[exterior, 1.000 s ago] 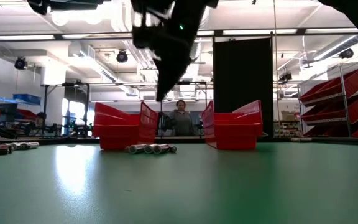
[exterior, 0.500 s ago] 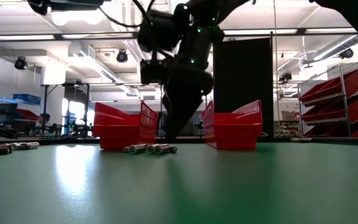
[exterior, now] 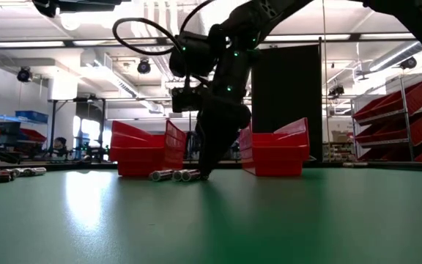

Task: Sort batteries
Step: Put the silver battery into the left red bin

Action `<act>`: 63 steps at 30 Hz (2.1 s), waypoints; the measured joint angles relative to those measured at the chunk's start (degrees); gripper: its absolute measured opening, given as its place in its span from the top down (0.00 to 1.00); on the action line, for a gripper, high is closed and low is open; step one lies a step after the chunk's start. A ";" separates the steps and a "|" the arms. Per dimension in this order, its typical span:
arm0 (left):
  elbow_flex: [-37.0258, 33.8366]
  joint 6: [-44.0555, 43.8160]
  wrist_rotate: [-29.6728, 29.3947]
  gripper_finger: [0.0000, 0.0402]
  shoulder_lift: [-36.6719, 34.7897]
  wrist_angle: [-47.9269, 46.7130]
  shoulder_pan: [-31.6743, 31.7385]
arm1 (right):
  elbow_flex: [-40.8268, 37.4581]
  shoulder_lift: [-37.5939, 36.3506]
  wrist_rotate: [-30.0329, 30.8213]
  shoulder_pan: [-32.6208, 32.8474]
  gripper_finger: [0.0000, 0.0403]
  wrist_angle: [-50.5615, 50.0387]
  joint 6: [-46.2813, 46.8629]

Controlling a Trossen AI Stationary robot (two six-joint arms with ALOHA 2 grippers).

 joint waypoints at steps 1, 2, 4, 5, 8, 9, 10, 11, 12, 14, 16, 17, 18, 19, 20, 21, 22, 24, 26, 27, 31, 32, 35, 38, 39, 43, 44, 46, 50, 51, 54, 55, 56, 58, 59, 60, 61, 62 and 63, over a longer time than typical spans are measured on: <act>0.00 0.03 0.00 0.50 0.00 0.00 -0.02 | -0.42 0.00 -0.05 0.05 0.33 0.93 -0.15; 0.00 0.07 -0.01 0.50 0.00 0.00 -0.02 | -0.83 0.00 -0.05 0.08 0.33 1.77 -0.48; 0.00 0.09 -0.02 0.50 0.00 0.00 -0.02 | -1.68 0.00 -0.04 0.10 0.34 3.36 -1.54; 0.00 0.09 -0.02 0.50 0.00 0.00 -0.02 | -1.90 0.00 -0.03 0.08 0.35 3.72 -2.06; 0.00 0.11 -0.02 0.50 0.00 0.00 -0.02 | -2.01 0.00 -0.04 0.08 0.37 3.92 -3.16; 0.00 0.13 -0.02 0.50 0.00 0.00 -0.02 | -2.01 -0.02 0.02 0.08 0.38 3.92 -3.17; 0.00 0.13 -0.03 0.50 0.00 0.00 -0.02 | -2.01 0.00 0.08 0.08 0.38 3.92 -3.20; 0.00 0.14 -0.03 0.50 0.00 -0.02 -0.02 | -2.01 -0.01 0.16 0.06 0.39 3.92 -3.24; 0.00 0.15 -0.04 0.50 0.00 -0.02 -0.02 | -2.01 -0.02 0.20 0.06 0.39 3.92 -3.27; 0.00 0.17 -0.04 0.50 0.00 -0.02 -0.01 | -2.04 -0.02 0.23 0.08 0.41 3.92 -3.58; 0.00 0.18 -0.04 0.50 0.00 -0.02 -0.02 | -2.20 -0.02 0.30 0.08 0.43 4.05 -4.25; 0.00 0.20 -0.04 0.50 0.00 -0.02 -0.02 | -2.29 -0.02 0.32 0.08 0.44 4.08 -4.51; 0.00 0.20 -0.04 0.50 0.00 -0.02 -0.02 | -2.40 -0.02 0.36 0.08 0.44 4.12 -4.61; 0.00 0.20 -0.05 0.50 0.00 -0.02 0.01 | -2.47 -0.02 0.49 0.08 0.45 4.16 -4.61; 0.00 0.20 -0.05 0.50 0.00 -0.02 -0.02 | -2.51 -0.04 0.92 0.08 0.46 4.16 -4.61; 0.00 0.20 -0.06 0.50 0.00 -0.02 -0.02 | -2.54 -0.08 1.43 0.11 0.47 4.10 -4.61; 0.00 0.20 -0.06 0.50 0.00 -0.02 -0.01 | -2.54 -0.09 1.85 0.14 0.48 4.05 -4.63; 0.00 0.20 -0.06 0.50 0.00 -0.02 -0.02 | -2.54 -0.11 2.39 0.17 0.50 3.99 -4.67; 0.00 0.20 -0.06 0.50 0.00 -0.02 -0.02 | -2.54 -0.13 3.03 0.16 0.51 3.96 -4.54; 0.00 0.20 -0.06 0.50 0.00 -0.02 0.01 | -2.54 -0.13 3.32 0.12 0.52 3.95 -4.08; 0.00 0.21 -0.08 0.50 0.00 -0.04 0.00 | -2.59 -0.46 3.69 0.12 0.55 3.81 -2.61; 0.00 0.20 -0.08 0.50 0.00 -0.04 -0.01 | -2.60 -0.62 3.86 0.17 0.55 3.63 -2.26; 0.00 0.20 -0.08 0.50 0.00 -0.04 0.00 | -1.87 -0.93 4.05 0.30 0.57 2.80 -2.02; 0.00 0.21 -0.08 0.50 0.00 -0.04 -0.01 | -0.67 -1.29 4.00 0.30 0.58 2.38 -1.60; 0.00 0.21 -0.08 0.50 0.00 -0.04 -0.02 | -0.36 -1.35 3.95 0.30 0.58 2.25 -1.59; 0.00 0.22 -0.10 0.50 0.00 -0.04 -0.01 | -0.06 -1.32 3.81 0.32 0.60 1.88 -1.58; 0.00 0.21 -0.10 0.50 0.00 -0.04 -0.02 | -0.05 -1.31 3.79 0.32 0.61 1.89 -1.55; 0.00 0.22 -0.10 0.50 0.00 -0.04 -0.01 | -0.02 -1.33 3.79 0.32 0.62 1.86 -1.02; 0.00 0.20 -0.10 0.50 0.00 -0.04 -0.01 | -0.15 -1.33 3.62 0.25 0.61 1.51 -0.80; 0.00 0.21 -0.10 0.50 0.00 -0.04 -0.01 | -0.15 -1.33 3.50 0.20 0.60 1.69 -1.09; 0.00 0.22 -0.10 0.50 0.00 -0.04 -0.01 | -0.15 -1.33 3.39 0.19 0.55 1.99 -1.37; 0.00 0.20 -0.10 0.50 0.00 -0.04 -0.02 | -0.15 -1.33 3.39 0.19 0.53 2.00 -1.83; 0.00 0.22 -0.10 0.50 0.00 -0.04 -0.02 | -0.18 -1.32 3.37 0.19 0.51 2.04 -2.54; 0.00 0.22 -0.10 0.50 0.00 -0.04 -0.02 | -0.20 -1.33 3.36 0.05 0.47 2.05 -3.50; 0.00 0.20 -0.12 0.50 0.00 -0.04 -0.02 | -0.21 -1.33 3.30 -0.11 0.46 2.07 -3.77; 0.00 0.20 -0.11 0.50 0.00 -0.04 -0.02 | -0.22 -1.33 3.19 -0.30 0.45 2.11 -3.93; 0.00 0.21 -0.10 0.50 0.00 -0.04 -0.01 | -0.24 -1.33 3.05 -0.57 0.43 2.15 -3.98; 0.00 0.20 -0.13 0.50 0.00 -0.04 -0.01 | -0.32 -1.33 2.82 -0.93 0.43 2.35 -4.00; 0.00 0.20 -0.13 0.50 0.00 -0.04 -0.01 | -0.40 -1.33 2.46 -1.30 0.42 2.49 -3.99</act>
